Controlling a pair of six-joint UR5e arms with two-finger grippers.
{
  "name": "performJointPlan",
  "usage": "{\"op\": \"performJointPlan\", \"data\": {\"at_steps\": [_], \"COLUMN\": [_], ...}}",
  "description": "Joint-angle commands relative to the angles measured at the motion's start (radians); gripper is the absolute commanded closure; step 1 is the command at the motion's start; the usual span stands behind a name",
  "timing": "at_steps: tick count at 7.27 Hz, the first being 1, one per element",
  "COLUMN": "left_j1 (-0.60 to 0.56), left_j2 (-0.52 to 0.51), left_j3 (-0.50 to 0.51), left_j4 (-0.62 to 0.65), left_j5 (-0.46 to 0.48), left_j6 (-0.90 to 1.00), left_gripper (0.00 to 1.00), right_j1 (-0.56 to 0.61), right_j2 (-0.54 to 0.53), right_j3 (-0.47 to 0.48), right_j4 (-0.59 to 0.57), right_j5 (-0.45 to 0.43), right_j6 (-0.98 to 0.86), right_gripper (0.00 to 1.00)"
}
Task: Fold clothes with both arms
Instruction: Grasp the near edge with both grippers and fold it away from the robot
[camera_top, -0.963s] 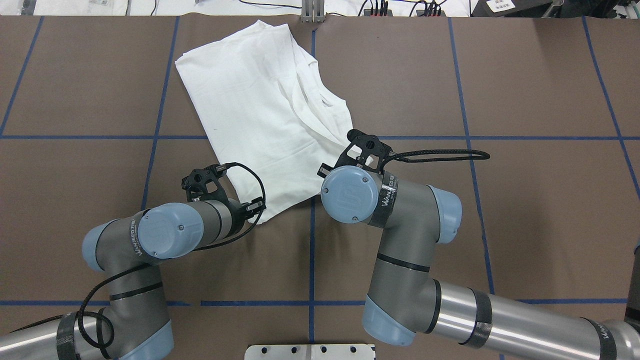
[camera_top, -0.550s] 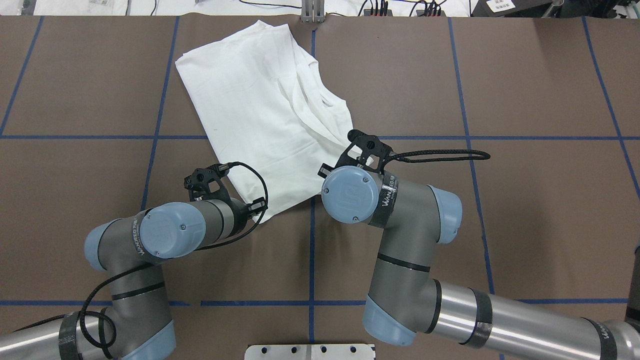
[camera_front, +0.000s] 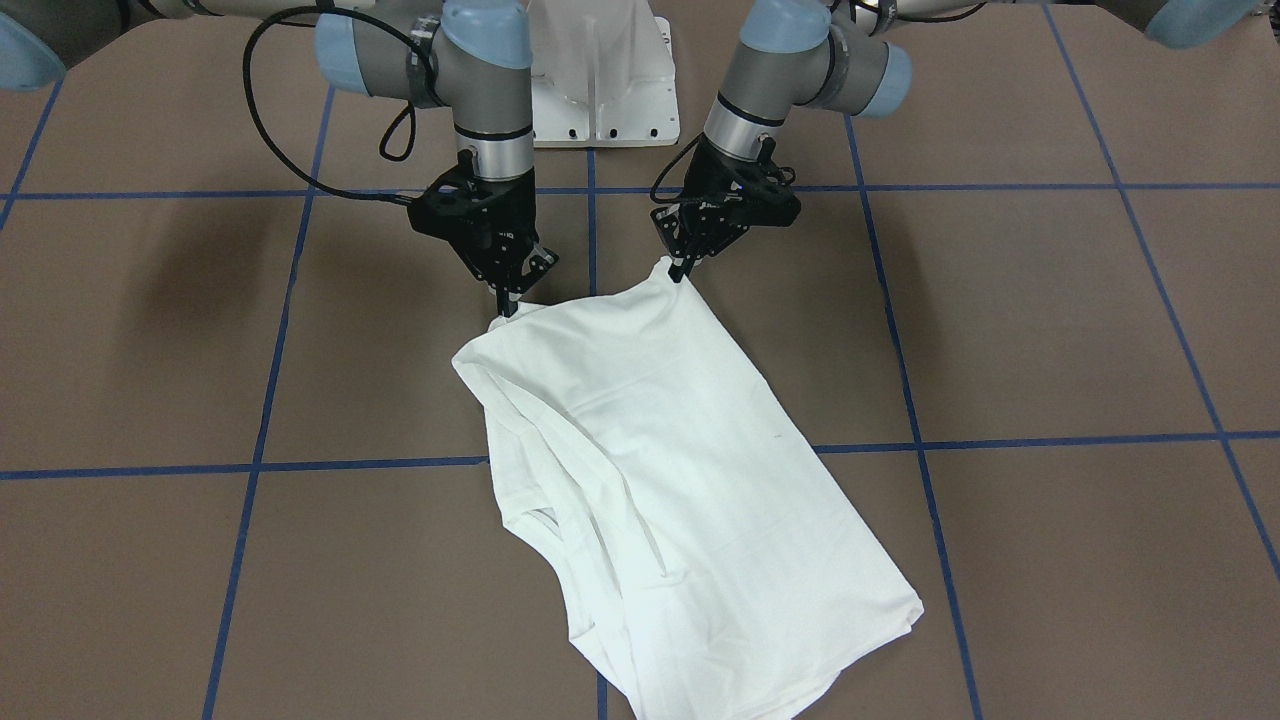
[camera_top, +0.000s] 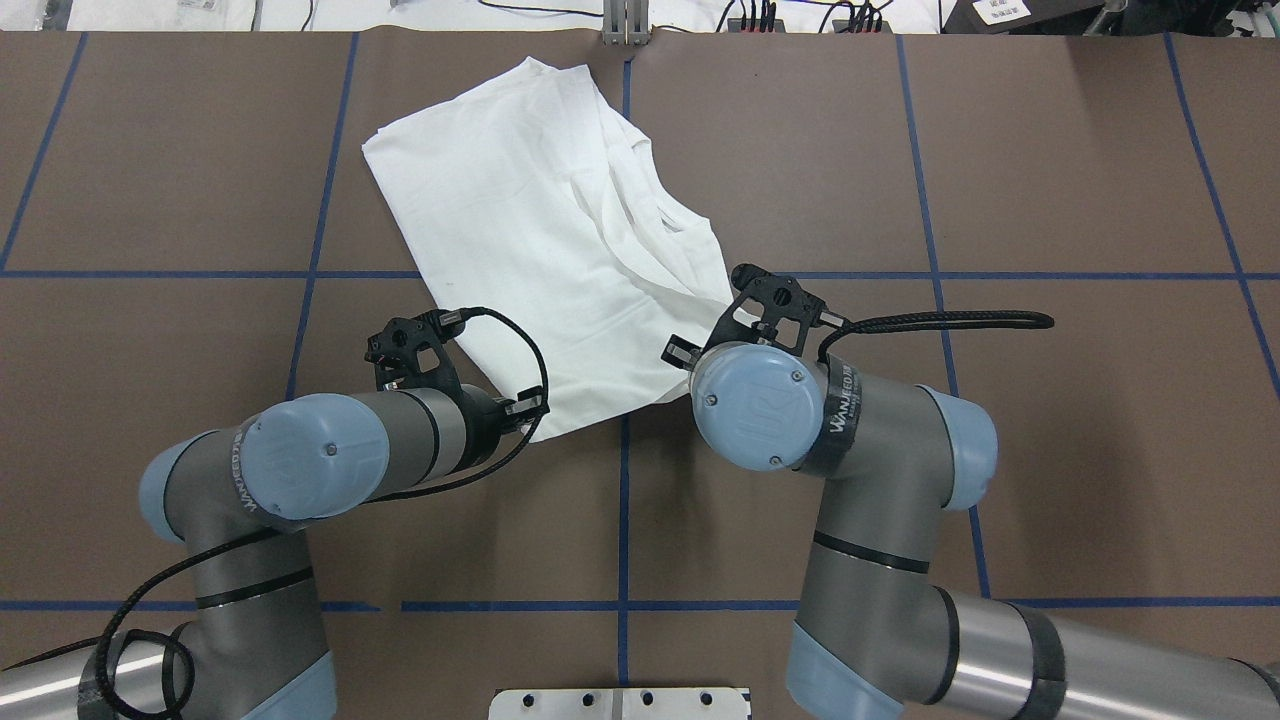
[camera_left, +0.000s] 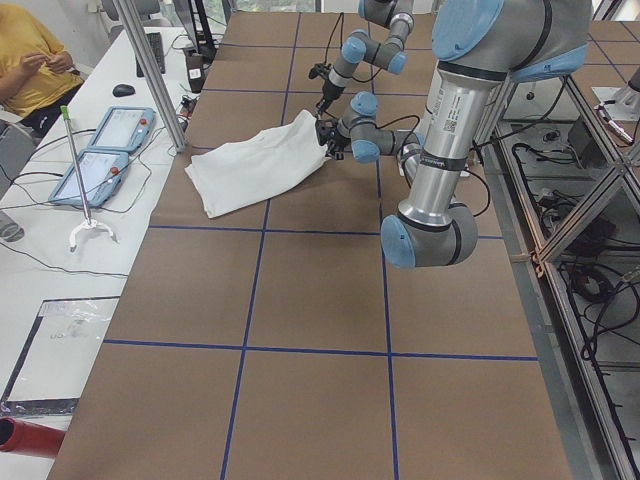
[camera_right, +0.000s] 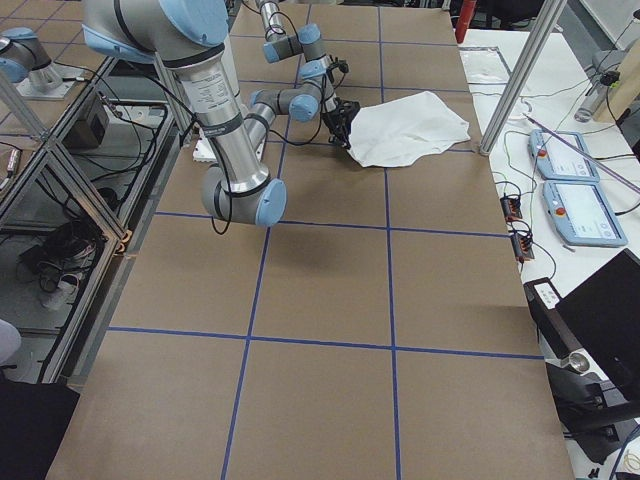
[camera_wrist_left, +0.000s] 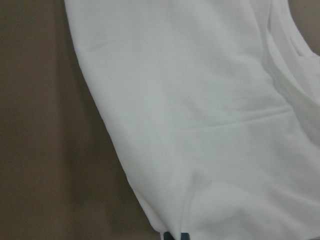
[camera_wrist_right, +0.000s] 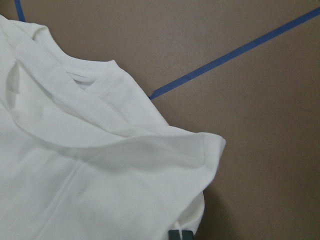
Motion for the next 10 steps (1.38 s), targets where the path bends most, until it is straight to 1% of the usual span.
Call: {"op": "performJointPlan", "data": {"at_steps": [1, 2, 3, 4, 5, 6, 7, 8, 9, 10], "left_j1": [-0.001, 0.007, 0.021, 0.051, 0.053, 0.057, 0.058, 0.021, -0.037, -0.091], "left_j2": [0.007, 0.007, 0.007, 0.002, 0.0, -0.004, -0.028, -0.059, -0.059, -0.065], "left_j3": [-0.171, -0.262, -0.373, -0.488, -0.556, -0.517, -0.419, -0.339, -0.313, -0.272], "left_j4": [0.107, 0.171, 0.259, 0.383, 0.449, 0.451, 0.442, 0.442, 0.442, 0.441], "left_j5": [-0.087, -0.098, -0.123, -0.146, -0.158, -0.163, -0.152, -0.143, -0.141, -0.141], "left_j6": [0.013, 0.013, 0.011, 0.011, 0.011, 0.013, 0.02, 0.105, 0.156, 0.192], "left_gripper": [1.0, 1.0, 1.0, 1.0, 1.0, 1.0, 1.0, 1.0, 1.0, 1.0], "right_j1": [-0.119, -0.186, -0.24, -0.282, -0.284, -0.282, -0.247, -0.186, -0.137, -0.094], "right_j2": [-0.021, -0.018, -0.003, 0.008, 0.034, 0.045, 0.065, 0.097, 0.099, 0.1], "right_j3": [0.308, 0.408, 0.479, 0.536, 0.555, 0.525, 0.435, 0.325, 0.24, 0.177], "right_j4": [-0.293, -0.398, -0.484, -0.548, -0.573, -0.572, -0.551, -0.463, -0.351, -0.275], "right_j5": [-0.045, -0.071, -0.079, -0.094, -0.096, -0.099, -0.137, -0.14, -0.137, -0.136], "right_j6": [0.013, 0.065, 0.094, 0.099, 0.099, 0.094, 0.079, 0.038, 0.009, -0.034], "right_gripper": [1.0, 1.0, 1.0, 1.0, 1.0, 1.0, 1.0, 1.0, 1.0, 1.0]}}
